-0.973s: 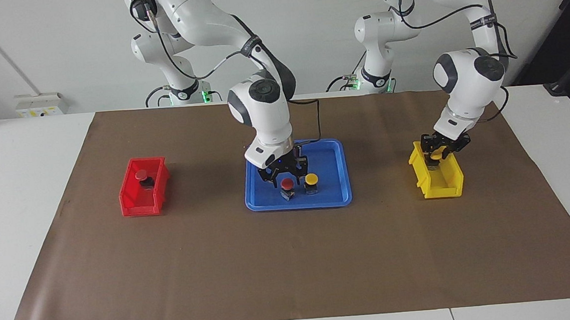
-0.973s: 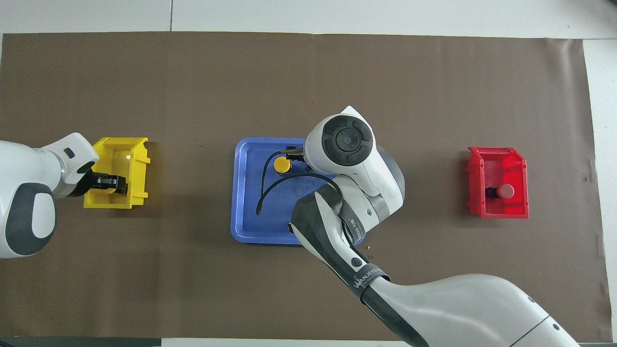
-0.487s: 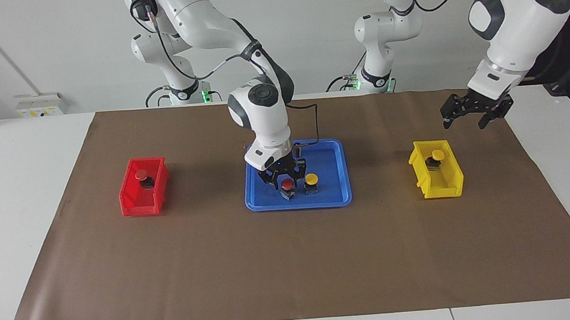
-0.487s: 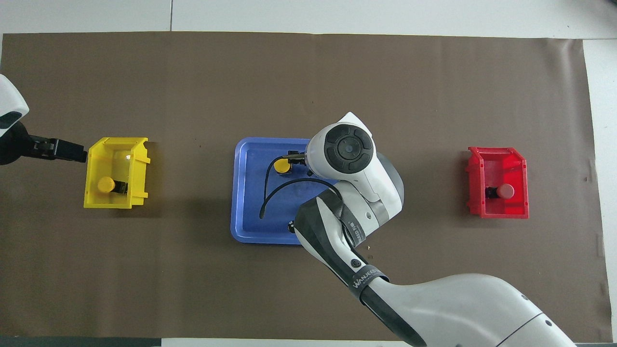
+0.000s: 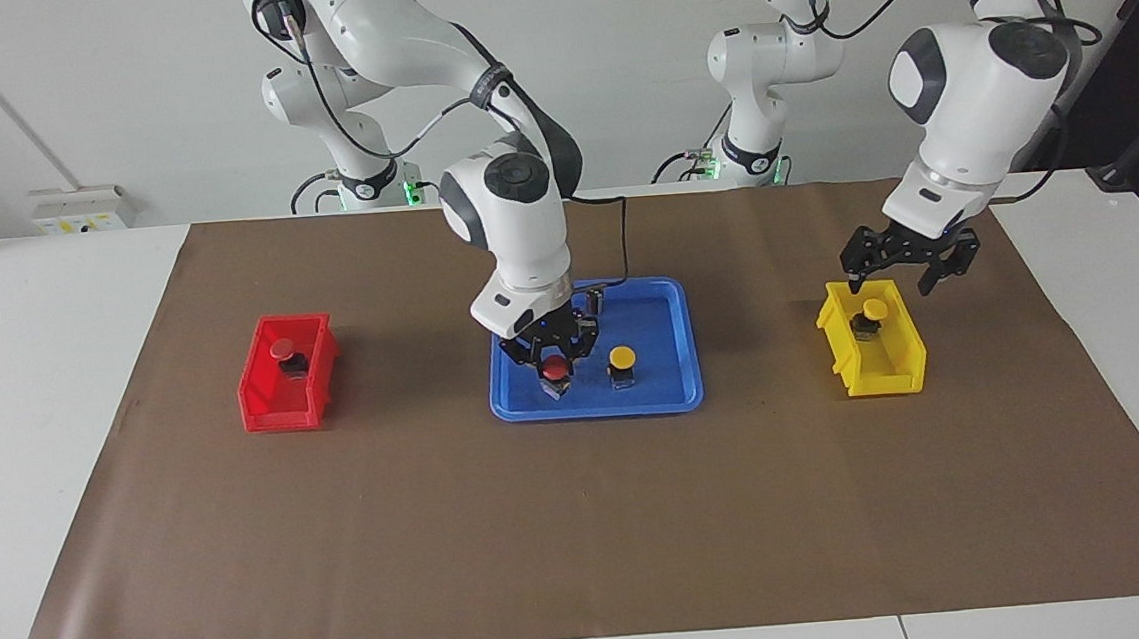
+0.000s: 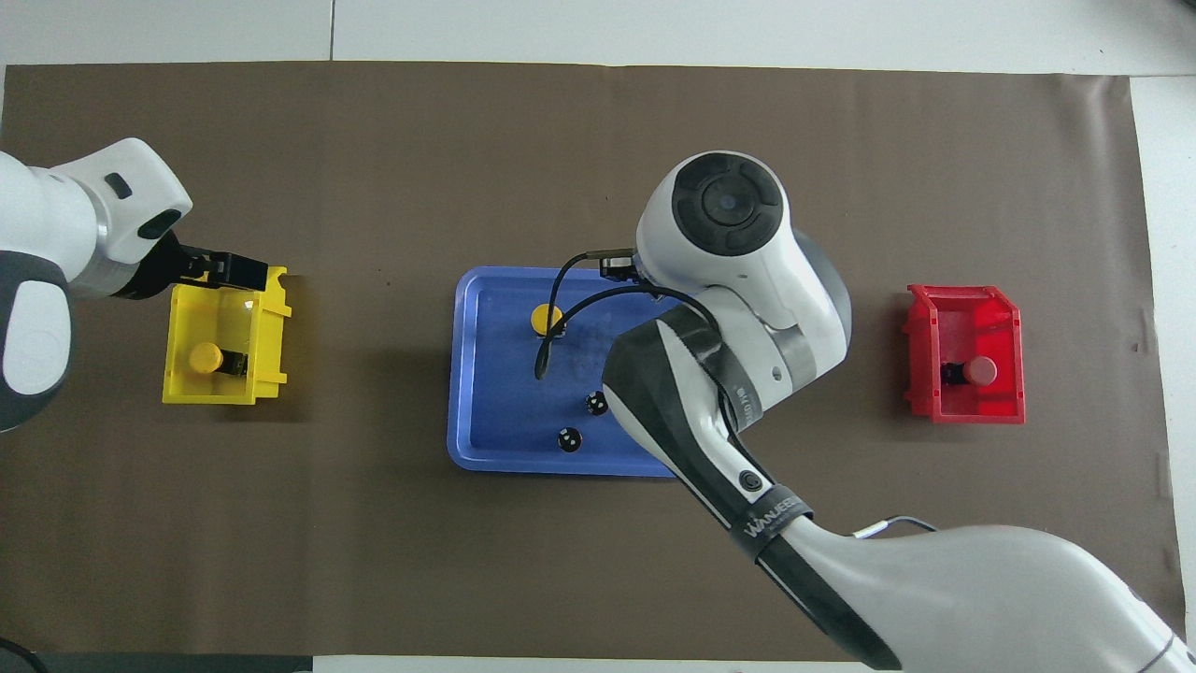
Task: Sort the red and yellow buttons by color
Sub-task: 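Carry the red button to the red bin while the left gripper reaches yellow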
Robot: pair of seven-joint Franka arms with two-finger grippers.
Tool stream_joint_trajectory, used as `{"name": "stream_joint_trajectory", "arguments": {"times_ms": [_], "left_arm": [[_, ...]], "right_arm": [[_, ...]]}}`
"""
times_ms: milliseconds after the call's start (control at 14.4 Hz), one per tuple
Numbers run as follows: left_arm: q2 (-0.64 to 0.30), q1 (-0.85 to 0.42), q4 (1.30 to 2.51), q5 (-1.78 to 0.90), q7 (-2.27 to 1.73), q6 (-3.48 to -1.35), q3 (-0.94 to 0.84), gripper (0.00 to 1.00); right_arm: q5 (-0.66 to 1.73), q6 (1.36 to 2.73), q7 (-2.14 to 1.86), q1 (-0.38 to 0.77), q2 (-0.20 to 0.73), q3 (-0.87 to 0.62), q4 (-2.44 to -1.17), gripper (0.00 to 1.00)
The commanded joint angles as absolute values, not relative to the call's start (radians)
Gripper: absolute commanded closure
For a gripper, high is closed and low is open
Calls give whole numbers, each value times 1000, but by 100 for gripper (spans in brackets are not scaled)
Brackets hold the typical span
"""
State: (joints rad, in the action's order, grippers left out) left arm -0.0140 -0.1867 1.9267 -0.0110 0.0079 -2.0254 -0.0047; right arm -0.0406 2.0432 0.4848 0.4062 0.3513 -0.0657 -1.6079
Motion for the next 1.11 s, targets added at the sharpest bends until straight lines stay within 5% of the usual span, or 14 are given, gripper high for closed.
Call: {"name": "stream_joint_trajectory", "arguments": {"times_ms": [0,278,556,834,904,973,1043], "left_arm": [[-112,-373,1922,-2,-269,-2158,8,0],[-236,-601,1853,50,-594,-2216,9,0],[-360,-683,1783,81,-706,-2247,9,0],[-364,-683,1786,83,-706,-2252,8,0],[-364,-683,1786,83,-706,-2253,8,8],[-365,-683,1787,83,-709,-2253,8,33],[-367,-683,1789,81,-709,-2253,8,70]], "right_arm": [[-46,1871,245,209,197,-80,-1659,81],[-41,1747,-78,-38,135,-80,-1727,78],[-40,1947,-266,-138,83,-78,-1903,78],[-31,2147,-359,-196,26,-78,-2098,78],[-28,2167,-359,-196,20,-78,-2124,78],[-25,2186,-359,-196,17,-78,-2140,78],[-17,2194,-354,-196,17,-80,-2149,78]]}}
